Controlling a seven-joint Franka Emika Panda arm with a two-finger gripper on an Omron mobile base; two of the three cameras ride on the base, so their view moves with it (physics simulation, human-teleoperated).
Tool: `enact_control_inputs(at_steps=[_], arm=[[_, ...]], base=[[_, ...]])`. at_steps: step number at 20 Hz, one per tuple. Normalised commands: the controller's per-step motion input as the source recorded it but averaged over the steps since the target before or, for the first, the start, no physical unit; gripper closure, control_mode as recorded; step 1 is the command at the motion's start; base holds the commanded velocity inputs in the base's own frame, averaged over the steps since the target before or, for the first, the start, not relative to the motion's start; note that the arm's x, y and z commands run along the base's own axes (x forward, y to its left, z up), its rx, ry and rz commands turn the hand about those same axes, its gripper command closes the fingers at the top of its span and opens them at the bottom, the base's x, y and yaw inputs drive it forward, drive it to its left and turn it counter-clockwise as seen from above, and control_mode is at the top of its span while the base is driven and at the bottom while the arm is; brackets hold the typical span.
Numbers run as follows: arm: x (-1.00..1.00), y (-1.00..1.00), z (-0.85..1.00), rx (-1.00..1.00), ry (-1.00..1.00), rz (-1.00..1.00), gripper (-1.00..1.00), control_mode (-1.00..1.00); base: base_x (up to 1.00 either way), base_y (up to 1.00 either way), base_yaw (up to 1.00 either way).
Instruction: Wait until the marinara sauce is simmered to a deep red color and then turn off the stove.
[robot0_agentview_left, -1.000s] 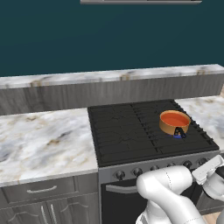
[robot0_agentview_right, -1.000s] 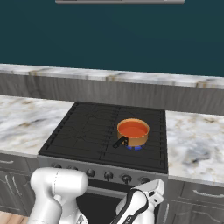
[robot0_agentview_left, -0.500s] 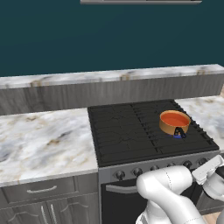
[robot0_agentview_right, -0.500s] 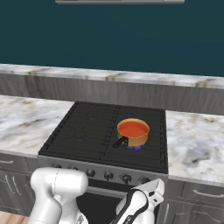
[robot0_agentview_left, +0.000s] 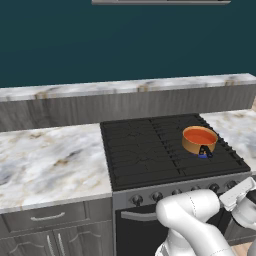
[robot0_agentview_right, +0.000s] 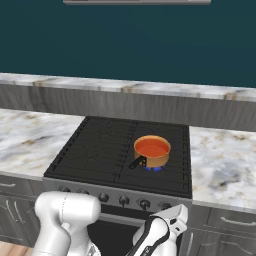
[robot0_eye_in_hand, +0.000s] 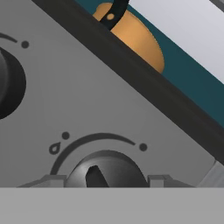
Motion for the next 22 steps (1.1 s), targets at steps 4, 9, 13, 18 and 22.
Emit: enact_control_inputs(at_steps=[4, 9, 13, 18, 22], arm=[[0.00, 0.00, 0.00, 0.00, 0.00, 0.00, 1.00, -1.00], [0.00, 0.00, 0.00, 0.00, 0.00, 0.00, 1.00, -1.00], [0.00, 0.00, 0.00, 0.00, 0.00, 0.00, 1.00, -1.00], [0.00, 0.00, 0.00, 0.00, 0.00, 0.00, 1.00, -1.00], [0.00, 0.00, 0.00, 0.00, 0.00, 0.00, 1.00, -1.00]], base=[[0.00, 0.00, 0.00], [0.00, 0.00, 0.00], [0.00, 0.00, 0.00], [0.00, 0.00, 0.00], [0.00, 0.00, 0.00]])
